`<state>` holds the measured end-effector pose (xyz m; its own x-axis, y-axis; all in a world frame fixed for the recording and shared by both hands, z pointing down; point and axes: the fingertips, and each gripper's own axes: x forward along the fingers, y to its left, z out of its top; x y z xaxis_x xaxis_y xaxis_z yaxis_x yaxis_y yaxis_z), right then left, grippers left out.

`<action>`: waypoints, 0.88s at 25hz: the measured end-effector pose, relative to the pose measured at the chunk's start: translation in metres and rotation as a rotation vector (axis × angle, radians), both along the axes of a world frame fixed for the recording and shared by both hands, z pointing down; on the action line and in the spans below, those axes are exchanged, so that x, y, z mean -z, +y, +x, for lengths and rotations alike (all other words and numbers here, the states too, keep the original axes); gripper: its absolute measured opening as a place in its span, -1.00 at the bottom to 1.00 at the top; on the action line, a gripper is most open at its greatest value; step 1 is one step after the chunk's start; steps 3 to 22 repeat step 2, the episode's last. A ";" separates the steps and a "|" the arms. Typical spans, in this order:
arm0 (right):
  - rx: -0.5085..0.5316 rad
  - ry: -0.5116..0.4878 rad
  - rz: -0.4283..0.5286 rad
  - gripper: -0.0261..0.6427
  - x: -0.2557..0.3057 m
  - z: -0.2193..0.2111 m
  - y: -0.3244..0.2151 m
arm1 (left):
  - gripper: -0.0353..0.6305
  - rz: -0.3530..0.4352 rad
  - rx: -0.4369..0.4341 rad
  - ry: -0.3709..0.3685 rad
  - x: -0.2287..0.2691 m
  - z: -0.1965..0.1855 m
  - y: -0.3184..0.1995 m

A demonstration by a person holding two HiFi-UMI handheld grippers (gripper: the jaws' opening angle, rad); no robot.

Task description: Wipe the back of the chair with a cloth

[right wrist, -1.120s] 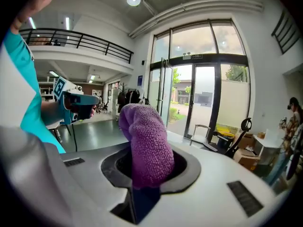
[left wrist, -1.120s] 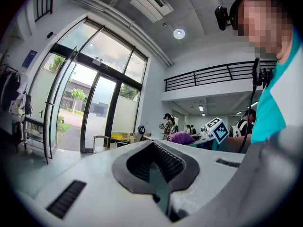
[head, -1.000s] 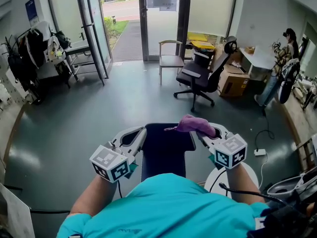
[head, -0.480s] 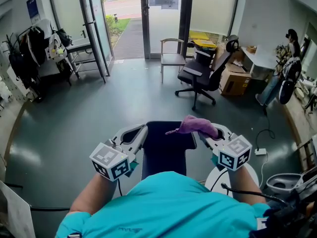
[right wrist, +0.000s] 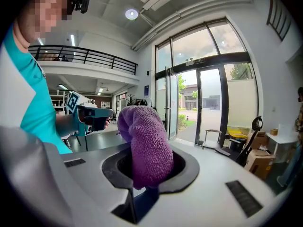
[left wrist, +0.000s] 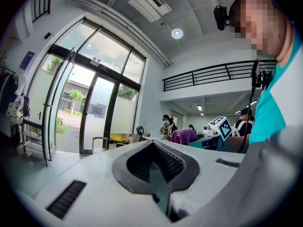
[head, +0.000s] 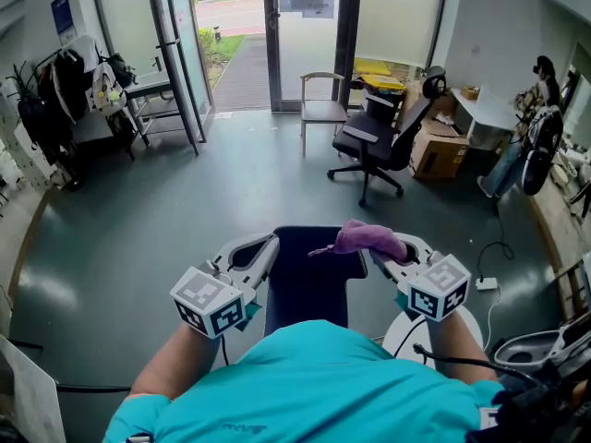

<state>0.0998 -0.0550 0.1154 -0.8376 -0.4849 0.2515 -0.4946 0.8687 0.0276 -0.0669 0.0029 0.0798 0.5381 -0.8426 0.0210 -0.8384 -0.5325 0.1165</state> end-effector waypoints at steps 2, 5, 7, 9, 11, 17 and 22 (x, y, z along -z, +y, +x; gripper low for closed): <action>0.001 -0.003 -0.002 -0.70 -0.001 0.001 0.000 | -0.92 0.000 -0.003 0.000 -0.001 0.001 -0.001; 0.001 -0.003 -0.002 -0.70 -0.001 0.001 0.000 | -0.92 0.000 -0.003 0.000 -0.001 0.001 -0.001; 0.001 -0.003 -0.002 -0.70 -0.001 0.001 0.000 | -0.92 0.000 -0.003 0.000 -0.001 0.001 -0.001; 0.001 -0.003 -0.002 -0.70 -0.001 0.001 0.000 | -0.92 0.000 -0.003 0.000 -0.001 0.001 -0.001; 0.001 -0.003 -0.002 -0.70 -0.001 0.001 0.000 | -0.92 0.000 -0.003 0.000 -0.001 0.001 -0.001; 0.001 -0.003 -0.002 -0.70 -0.001 0.001 0.000 | -0.92 0.000 -0.003 0.000 -0.001 0.001 -0.001; 0.001 -0.003 -0.002 -0.70 -0.001 0.001 0.000 | -0.92 0.000 -0.003 0.000 -0.001 0.001 -0.001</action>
